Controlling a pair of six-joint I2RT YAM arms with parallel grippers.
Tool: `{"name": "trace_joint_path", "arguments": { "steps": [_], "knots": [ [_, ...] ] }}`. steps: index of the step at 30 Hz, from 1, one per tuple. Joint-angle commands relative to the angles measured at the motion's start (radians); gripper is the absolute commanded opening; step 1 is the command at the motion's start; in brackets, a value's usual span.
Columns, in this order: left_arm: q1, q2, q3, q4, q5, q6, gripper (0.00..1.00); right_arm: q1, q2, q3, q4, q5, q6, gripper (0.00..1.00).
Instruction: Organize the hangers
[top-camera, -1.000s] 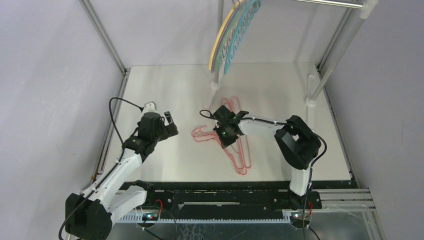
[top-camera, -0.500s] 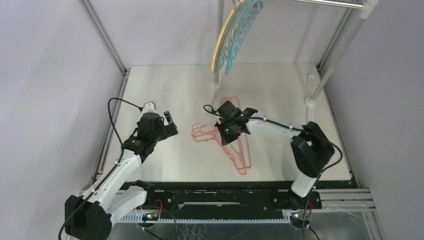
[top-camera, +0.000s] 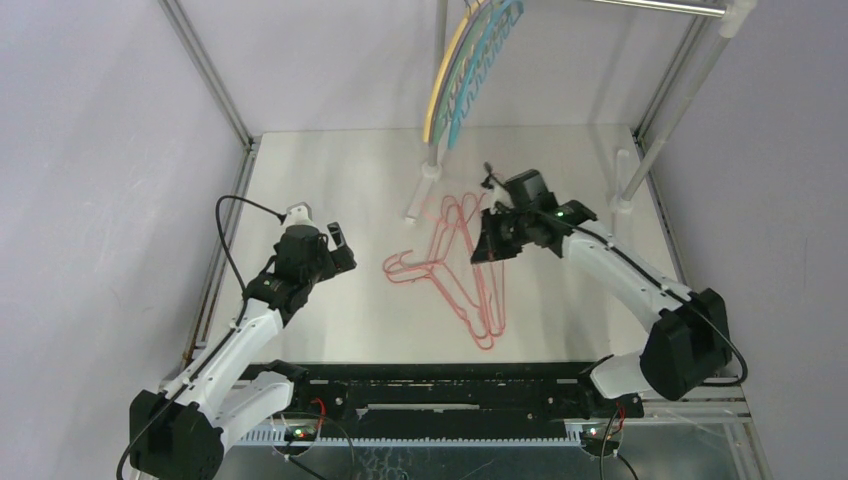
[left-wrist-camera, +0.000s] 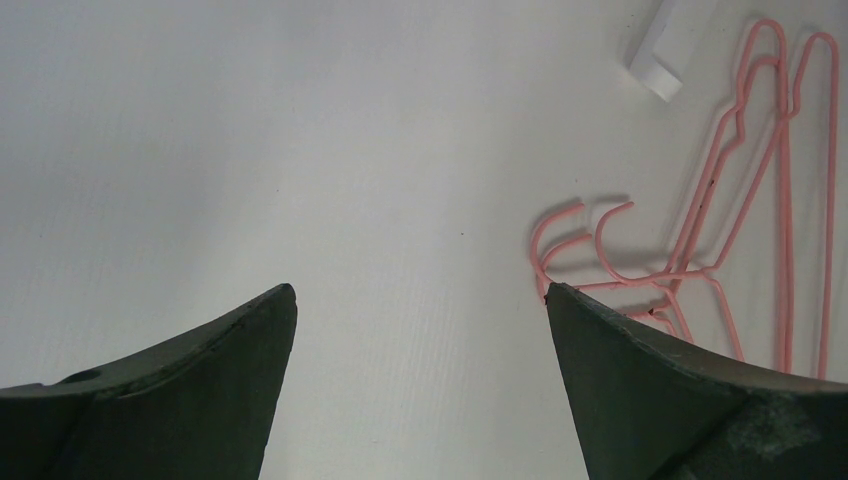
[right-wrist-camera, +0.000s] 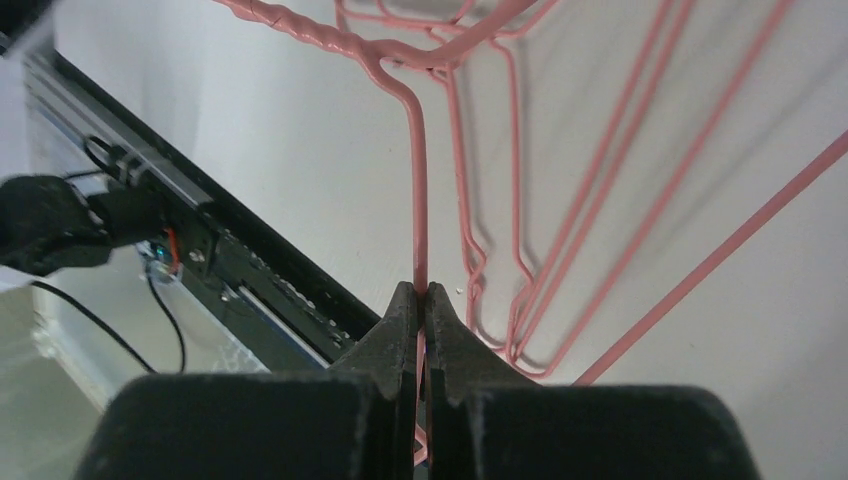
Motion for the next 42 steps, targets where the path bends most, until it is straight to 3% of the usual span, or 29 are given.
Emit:
{"name": "trace_joint_path", "arguments": {
  "steps": [1,10,16,22,28,42],
  "knots": [
    [-0.005,-0.001,0.016,0.027,-0.005,-0.002,0.99,-0.131,-0.128,0.011,-0.016,-0.114,0.045,0.0],
    [-0.005,0.054,0.049,0.044,0.016,0.008,1.0,-0.413,-0.23,0.03,0.012,-0.246,0.117,0.0],
    [-0.006,0.107,0.093,0.046,0.038,0.033,0.99,-0.513,-0.218,0.085,0.233,-0.386,0.308,0.0],
    [-0.006,0.153,0.133,0.044,0.05,0.064,0.99,-0.525,-0.153,0.294,0.351,-0.409,0.401,0.0],
    [-0.007,0.177,0.137,0.055,0.065,0.07,0.99,-0.525,-0.089,0.391,0.544,-0.415,0.553,0.0],
    [-0.006,0.127,0.101,0.043,0.052,0.076,1.0,-0.54,0.216,0.68,0.721,-0.309,0.659,0.0]
  ]
}}
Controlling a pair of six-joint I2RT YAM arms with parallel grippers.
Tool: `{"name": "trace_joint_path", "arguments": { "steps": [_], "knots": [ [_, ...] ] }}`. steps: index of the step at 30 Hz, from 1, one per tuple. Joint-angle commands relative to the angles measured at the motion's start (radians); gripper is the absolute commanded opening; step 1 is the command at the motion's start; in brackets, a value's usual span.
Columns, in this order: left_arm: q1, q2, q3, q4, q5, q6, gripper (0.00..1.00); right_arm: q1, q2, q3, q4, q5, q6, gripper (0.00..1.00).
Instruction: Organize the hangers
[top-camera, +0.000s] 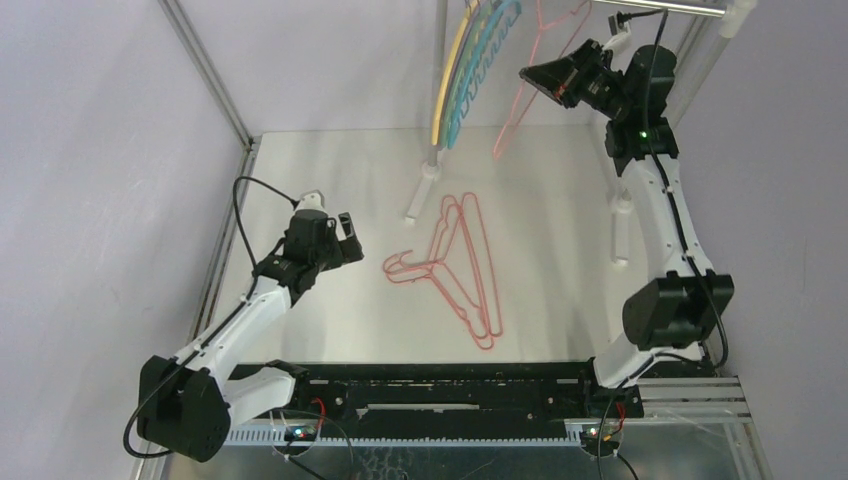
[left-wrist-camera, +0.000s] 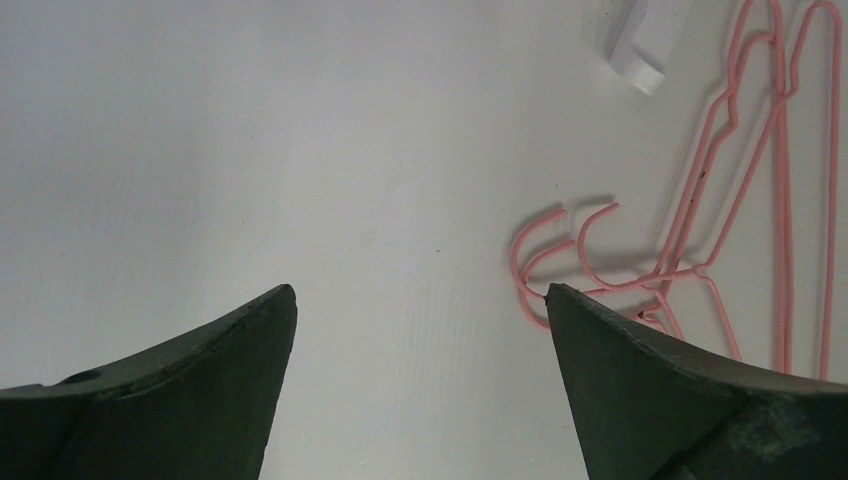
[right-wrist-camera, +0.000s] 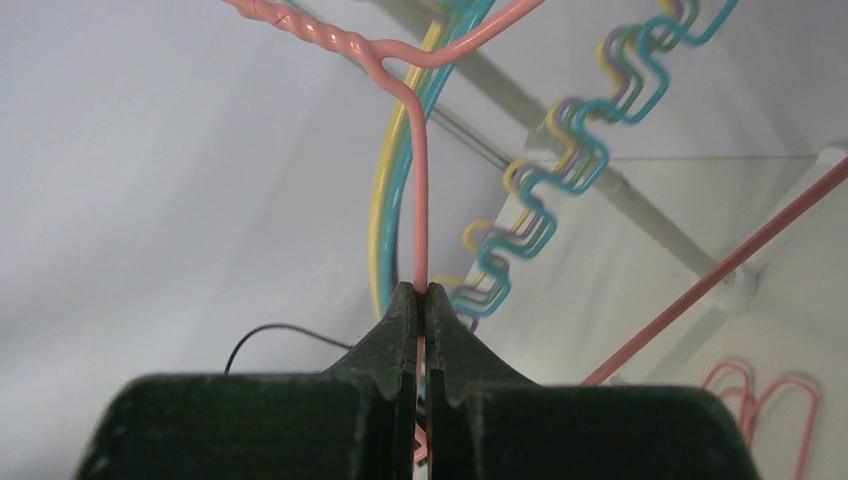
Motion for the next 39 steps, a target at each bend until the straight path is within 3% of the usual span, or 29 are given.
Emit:
{"name": "trace_joint_path", "arguments": {
  "steps": [1,12,26,32,39],
  "knots": [
    [-0.004,-0.04,0.001,0.021,-0.003,0.022,0.99,-0.017,0.081,0.134,0.118,0.048,0.068,0.0],
    [-0.004,-0.053,-0.035,0.024,-0.031,0.009,0.99,0.023,0.251,0.208,0.077,0.085,0.064,0.0],
    [-0.003,-0.024,-0.024,0.041,-0.018,0.007,0.99,0.122,0.262,0.17,-0.103,0.089,-0.085,0.0],
    [-0.003,-0.034,-0.028,0.041,-0.02,0.007,0.99,0.085,0.17,0.071,-0.121,0.176,-0.104,0.4],
    [-0.003,-0.034,-0.031,0.042,-0.009,0.0,0.99,0.033,0.038,0.001,-0.186,0.23,-0.158,0.65]
  ]
}}
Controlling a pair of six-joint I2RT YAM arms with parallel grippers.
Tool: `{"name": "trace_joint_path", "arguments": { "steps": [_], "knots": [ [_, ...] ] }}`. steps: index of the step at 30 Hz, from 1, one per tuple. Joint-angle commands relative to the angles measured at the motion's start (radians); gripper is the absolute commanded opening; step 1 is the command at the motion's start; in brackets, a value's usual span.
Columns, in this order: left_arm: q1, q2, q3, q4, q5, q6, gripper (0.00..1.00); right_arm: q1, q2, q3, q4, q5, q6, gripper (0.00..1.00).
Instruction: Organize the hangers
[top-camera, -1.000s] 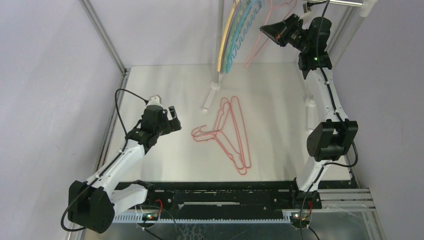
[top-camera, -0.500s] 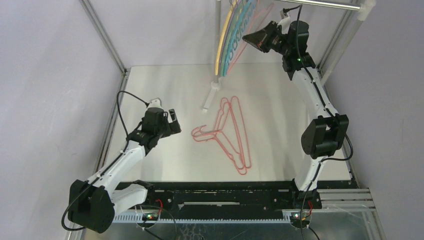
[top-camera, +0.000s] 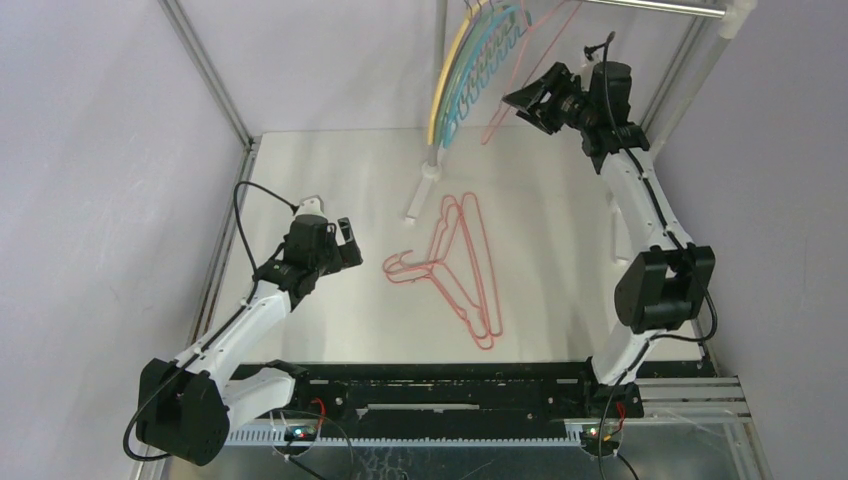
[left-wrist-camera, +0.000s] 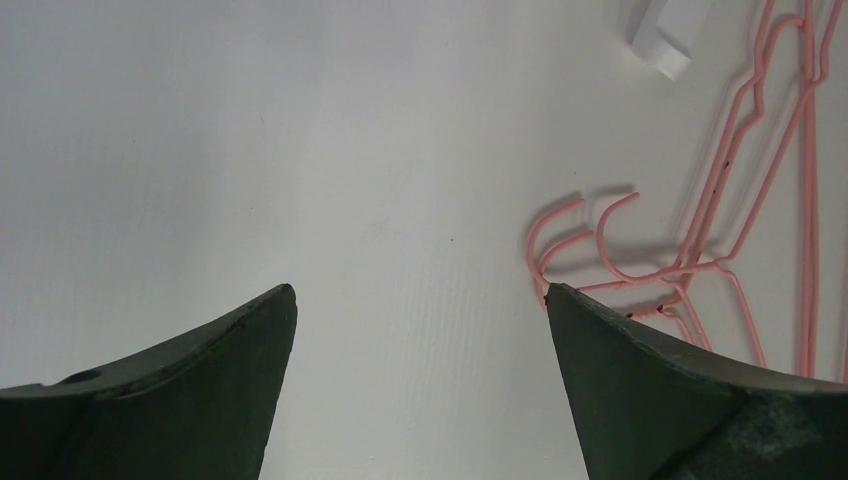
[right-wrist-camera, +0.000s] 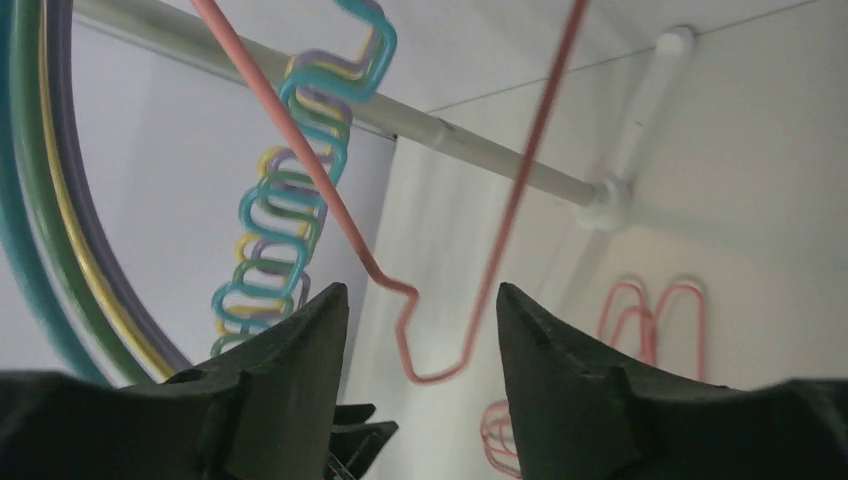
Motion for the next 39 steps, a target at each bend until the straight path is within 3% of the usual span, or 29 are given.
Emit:
{"name": "trace_joint_path", "arguments": {
  "steps": [1,5,12,15,20,22,28,32,39],
  "knots": [
    [-0.003,-0.01,0.01,0.034,0.004,0.001,0.99,-0.032,-0.162,-0.032,-0.028,0.046,-0.066,0.71],
    [-0.004,-0.006,0.013,0.034,0.009,0.004,0.99,-0.056,-0.249,-0.071,-0.072,0.045,-0.106,0.86],
    [-0.003,0.011,0.018,0.038,0.01,0.011,0.99,0.008,-0.405,-0.121,-0.318,0.116,-0.344,0.95],
    [-0.003,0.02,0.024,0.043,0.011,0.009,0.99,0.161,-0.491,-0.174,-0.494,0.259,-0.484,0.98],
    [-0.004,0.028,0.034,0.051,0.0,0.009,1.0,0.554,-0.591,-0.321,-0.656,0.659,-0.588,1.0],
    [-0.003,0.029,0.036,0.056,0.0,0.01,0.99,0.632,-0.612,-0.387,-0.664,0.678,-0.565,1.0],
    [-0.003,0.03,0.031,0.061,0.011,-0.007,0.99,0.711,-0.569,-0.553,-0.567,0.626,-0.574,1.0],
    [-0.003,0.012,0.008,0.064,0.014,-0.023,0.99,0.743,-0.423,-0.577,-0.497,0.622,-0.624,0.99],
    [-0.003,-0.011,-0.032,0.065,0.014,-0.034,0.99,0.744,-0.18,-0.569,-0.326,0.621,-0.619,0.86]
  ]
}}
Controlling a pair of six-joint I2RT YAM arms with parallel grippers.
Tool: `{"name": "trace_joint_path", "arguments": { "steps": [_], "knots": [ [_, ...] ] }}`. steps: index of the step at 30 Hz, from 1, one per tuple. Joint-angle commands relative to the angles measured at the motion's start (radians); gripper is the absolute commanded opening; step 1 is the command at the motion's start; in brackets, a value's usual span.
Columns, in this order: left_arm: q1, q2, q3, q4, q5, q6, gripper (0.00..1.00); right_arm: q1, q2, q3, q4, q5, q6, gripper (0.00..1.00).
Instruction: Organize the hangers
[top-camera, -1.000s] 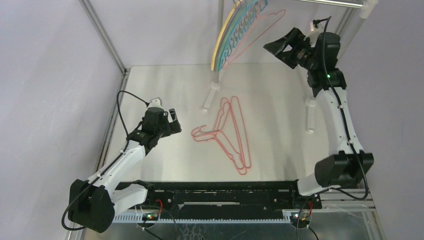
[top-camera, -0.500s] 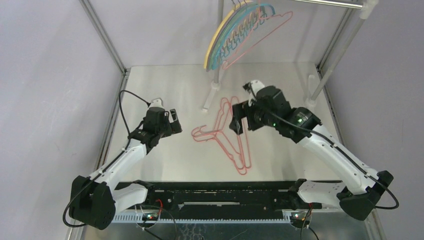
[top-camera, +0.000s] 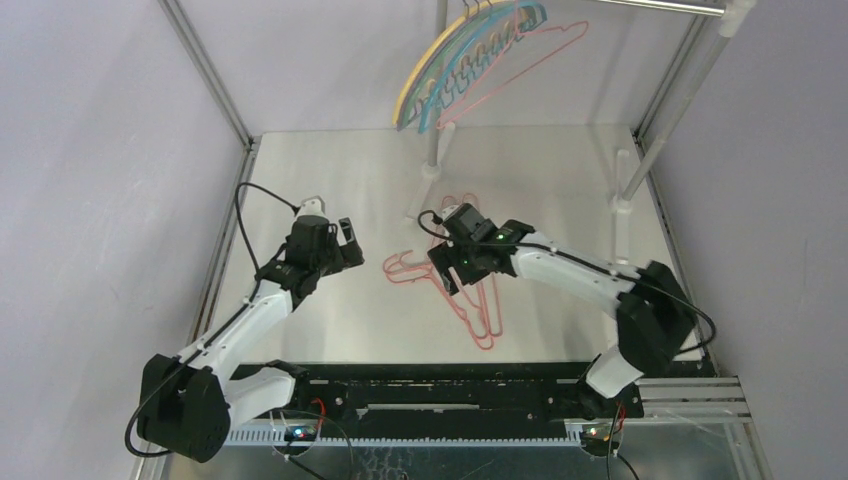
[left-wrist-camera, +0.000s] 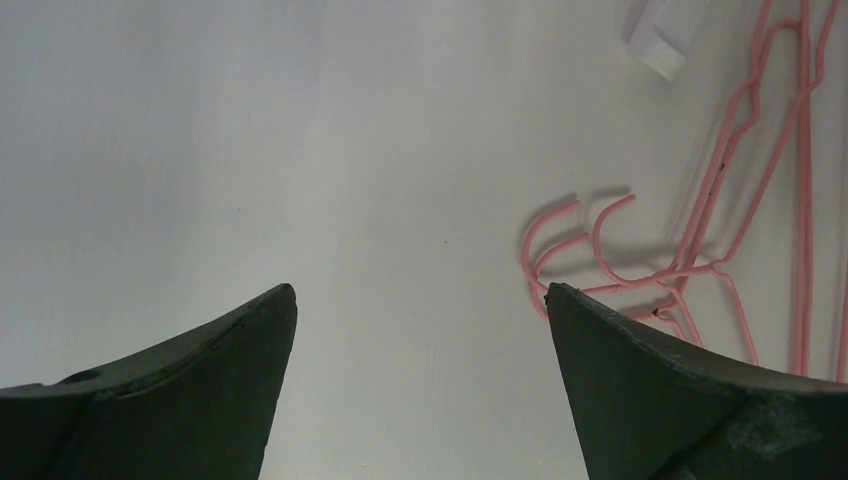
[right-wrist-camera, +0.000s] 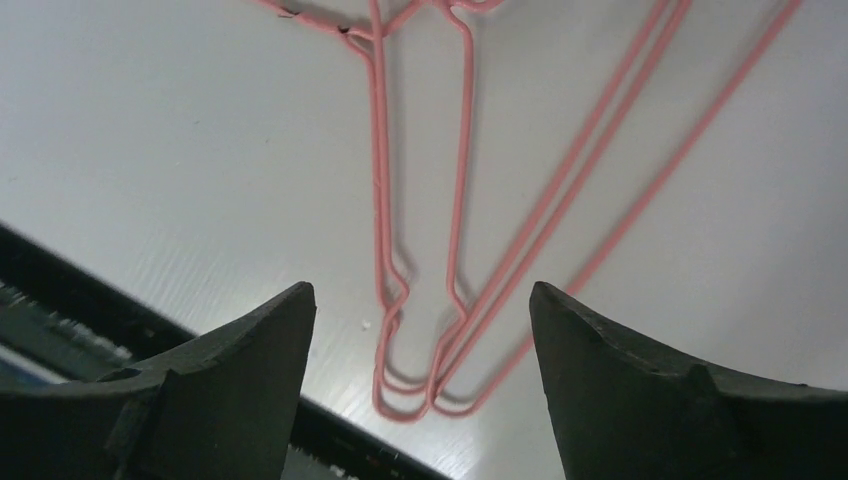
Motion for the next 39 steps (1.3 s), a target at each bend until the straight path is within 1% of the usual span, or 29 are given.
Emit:
{"name": "trace_joint_path", "arguments": {
  "steps": [1,5,8,18,21,23,26,30,32,35,39],
  "knots": [
    [-0.003,-0.038,-0.032,0.033,-0.002,-0.021,0.99,0.003,0.094,0.008,0.166,0.042,-0.018,0.84],
    [-0.004,-0.047,-0.041,0.024,-0.01,-0.008,0.99,-0.014,0.198,0.011,0.222,0.072,-0.03,0.77],
    [-0.002,-0.043,-0.046,0.022,-0.009,-0.006,1.0,-0.049,0.263,0.033,0.227,0.036,-0.024,0.67],
    [-0.003,-0.017,-0.057,0.044,0.004,-0.014,0.99,-0.083,0.359,0.058,0.27,0.064,-0.034,0.65],
    [-0.003,-0.012,-0.059,0.048,0.003,-0.012,0.99,-0.086,0.382,0.087,0.274,0.052,-0.031,0.63],
    [-0.003,-0.011,-0.061,0.048,0.0,-0.01,1.0,-0.086,0.393,0.09,0.273,0.037,-0.027,0.56],
    [-0.003,-0.017,-0.068,0.046,-0.007,-0.01,0.99,-0.08,0.408,0.09,0.265,0.018,-0.022,0.39],
    [-0.004,-0.026,-0.083,0.046,-0.013,-0.012,1.0,-0.07,0.423,0.09,0.251,0.019,-0.022,0.14],
    [-0.003,-0.03,-0.086,0.045,-0.014,-0.012,0.99,-0.073,0.422,0.09,0.25,0.005,-0.017,0.0],
    [-0.004,-0.03,-0.083,0.041,-0.017,-0.01,0.99,-0.092,0.394,0.09,0.257,-0.066,-0.004,0.0],
    [-0.004,-0.03,-0.07,0.032,-0.025,-0.005,0.99,-0.124,0.265,0.09,0.254,-0.158,0.022,0.0]
  ]
}}
